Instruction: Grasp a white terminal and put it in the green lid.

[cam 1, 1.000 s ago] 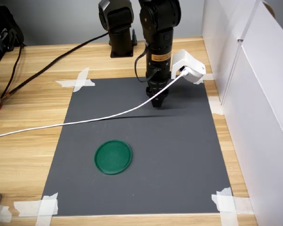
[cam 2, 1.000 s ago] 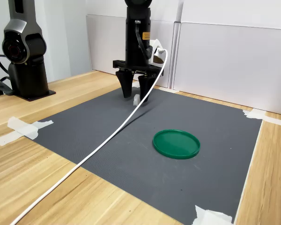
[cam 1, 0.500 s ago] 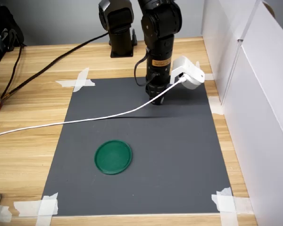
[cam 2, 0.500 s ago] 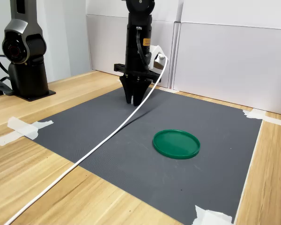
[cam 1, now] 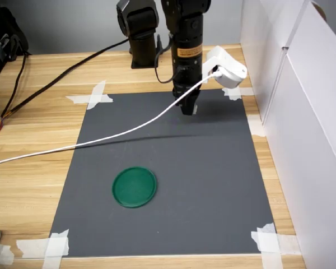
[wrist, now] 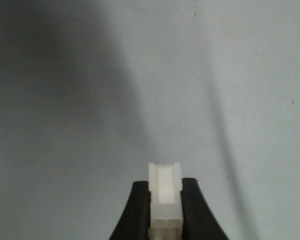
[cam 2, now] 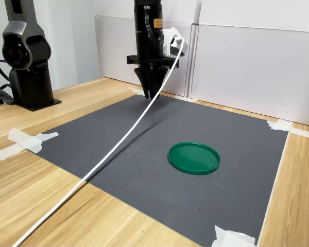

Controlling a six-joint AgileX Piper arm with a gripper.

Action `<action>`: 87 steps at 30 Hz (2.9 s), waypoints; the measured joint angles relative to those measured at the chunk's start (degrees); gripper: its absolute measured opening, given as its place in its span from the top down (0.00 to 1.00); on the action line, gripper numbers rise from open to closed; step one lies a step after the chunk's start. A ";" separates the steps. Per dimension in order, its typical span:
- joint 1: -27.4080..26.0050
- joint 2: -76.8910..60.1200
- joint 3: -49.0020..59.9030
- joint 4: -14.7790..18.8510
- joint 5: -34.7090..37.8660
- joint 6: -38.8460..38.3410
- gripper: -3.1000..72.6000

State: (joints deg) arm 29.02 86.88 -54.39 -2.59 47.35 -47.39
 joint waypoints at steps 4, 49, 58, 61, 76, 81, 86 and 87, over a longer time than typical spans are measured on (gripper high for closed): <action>-1.71 -2.60 0.00 3.38 2.01 0.00 0.84; -28.25 19.12 -28.94 1.77 6.01 -1.00 0.84; -28.25 23.22 -28.94 -0.16 1.89 0.52 0.84; -28.25 23.34 -29.01 -0.03 1.07 0.76 0.84; -28.25 24.39 -29.14 0.39 1.58 0.71 0.50; -28.25 24.39 -29.14 0.84 1.58 0.71 0.29; -28.25 22.73 -29.14 3.26 1.33 0.71 0.24; -28.25 21.90 -29.14 4.08 1.04 0.71 0.24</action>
State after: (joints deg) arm 0.77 108.78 -83.53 1.49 48.39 -46.69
